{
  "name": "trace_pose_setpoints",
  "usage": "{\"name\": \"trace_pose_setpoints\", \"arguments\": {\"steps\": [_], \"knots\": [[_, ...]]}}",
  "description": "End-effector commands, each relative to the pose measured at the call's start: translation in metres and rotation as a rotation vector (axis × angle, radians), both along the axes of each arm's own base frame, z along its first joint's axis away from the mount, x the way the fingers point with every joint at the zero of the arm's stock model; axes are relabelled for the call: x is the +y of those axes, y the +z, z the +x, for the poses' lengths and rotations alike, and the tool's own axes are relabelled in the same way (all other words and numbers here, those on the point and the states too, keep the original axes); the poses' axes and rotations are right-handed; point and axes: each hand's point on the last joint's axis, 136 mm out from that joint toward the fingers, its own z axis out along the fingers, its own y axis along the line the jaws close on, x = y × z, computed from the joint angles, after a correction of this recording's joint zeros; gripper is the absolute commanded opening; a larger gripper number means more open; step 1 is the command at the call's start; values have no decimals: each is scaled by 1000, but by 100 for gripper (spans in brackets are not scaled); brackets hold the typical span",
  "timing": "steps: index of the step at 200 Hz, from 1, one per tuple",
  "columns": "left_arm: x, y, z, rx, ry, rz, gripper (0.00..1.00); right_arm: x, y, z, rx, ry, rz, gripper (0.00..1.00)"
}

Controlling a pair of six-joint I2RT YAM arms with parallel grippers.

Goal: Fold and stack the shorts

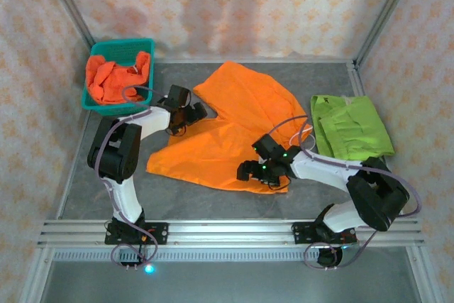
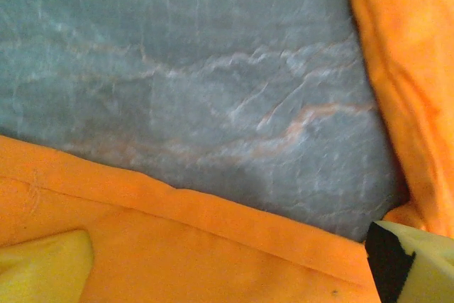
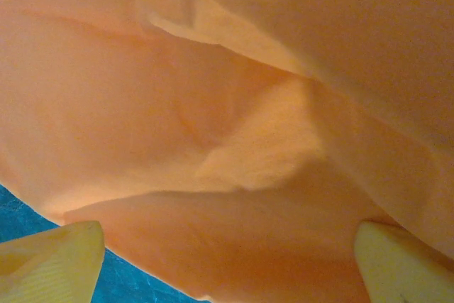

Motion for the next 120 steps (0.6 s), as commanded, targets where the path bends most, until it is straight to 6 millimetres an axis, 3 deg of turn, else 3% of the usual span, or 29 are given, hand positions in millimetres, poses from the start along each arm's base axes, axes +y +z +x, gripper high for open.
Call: {"name": "trace_pose_setpoints", "arguments": {"steps": [1, 7, 78, 106, 120], "knots": [[11, 0, 13, -15, 30, 12, 100, -27, -19, -18, 46, 0, -114, 91], [13, -11, 14, 10, 33, 23, 100, -28, -20, -20, 50, -1, -116, 91], [20, -3, 47, -21, 32, 83, 100, -37, -22, -28, 64, -1, -130, 92], [22, 8, 56, -50, 33, 86, 100, -36, -20, -29, 63, 1, -125, 92], [15, 29, 60, -104, 20, 50, 100, -29, -13, -26, 54, 14, -95, 92]]}}
